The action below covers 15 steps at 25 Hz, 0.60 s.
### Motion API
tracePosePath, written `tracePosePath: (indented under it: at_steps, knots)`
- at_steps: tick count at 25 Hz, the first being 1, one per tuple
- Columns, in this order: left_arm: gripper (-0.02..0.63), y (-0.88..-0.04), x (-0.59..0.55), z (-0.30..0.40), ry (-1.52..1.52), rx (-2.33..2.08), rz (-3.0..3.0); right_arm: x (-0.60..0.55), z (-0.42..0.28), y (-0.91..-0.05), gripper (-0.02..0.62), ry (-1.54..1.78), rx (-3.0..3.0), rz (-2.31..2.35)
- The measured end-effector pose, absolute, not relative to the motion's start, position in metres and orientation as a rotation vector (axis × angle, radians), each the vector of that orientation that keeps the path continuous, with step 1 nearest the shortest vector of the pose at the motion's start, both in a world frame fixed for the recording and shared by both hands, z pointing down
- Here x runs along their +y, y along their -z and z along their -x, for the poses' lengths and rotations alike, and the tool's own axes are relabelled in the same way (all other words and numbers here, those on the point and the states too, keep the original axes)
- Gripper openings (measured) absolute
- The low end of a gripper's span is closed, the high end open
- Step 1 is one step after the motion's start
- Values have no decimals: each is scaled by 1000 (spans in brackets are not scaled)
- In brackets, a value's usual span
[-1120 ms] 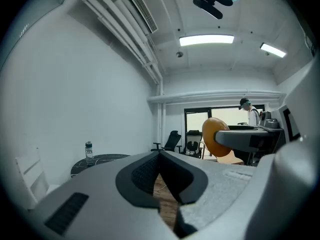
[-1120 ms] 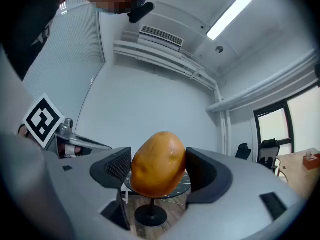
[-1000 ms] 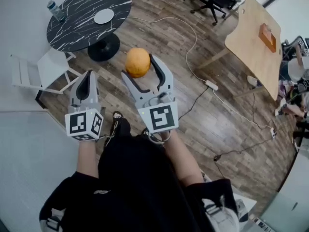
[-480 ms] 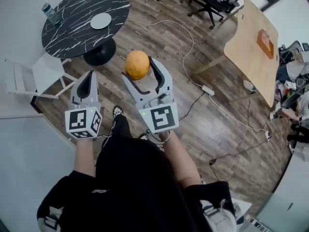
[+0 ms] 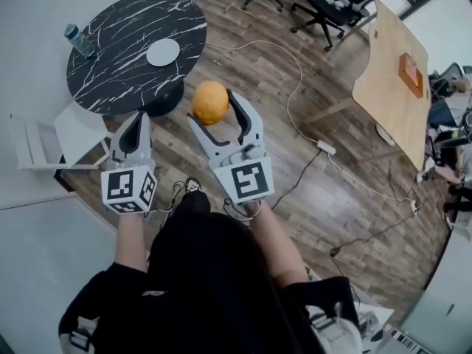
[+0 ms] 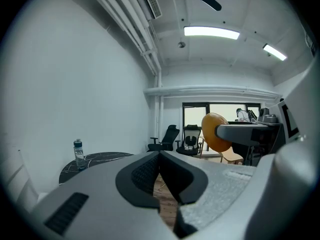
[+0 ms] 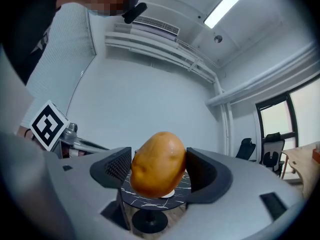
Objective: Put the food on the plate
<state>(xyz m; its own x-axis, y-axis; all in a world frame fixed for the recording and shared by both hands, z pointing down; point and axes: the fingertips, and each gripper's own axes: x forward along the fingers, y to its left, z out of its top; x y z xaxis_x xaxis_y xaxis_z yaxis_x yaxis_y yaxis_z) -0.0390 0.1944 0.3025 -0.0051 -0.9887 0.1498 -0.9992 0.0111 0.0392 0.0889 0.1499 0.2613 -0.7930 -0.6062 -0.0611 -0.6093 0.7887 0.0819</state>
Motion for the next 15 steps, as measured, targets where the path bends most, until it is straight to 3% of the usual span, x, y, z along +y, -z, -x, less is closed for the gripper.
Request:
tracePosePath:
  at_steps: [15]
  knots:
    - [0, -331, 158, 135, -116, -2018, -2138, 103, -8, -288, 333, -133, 2989, 1063]
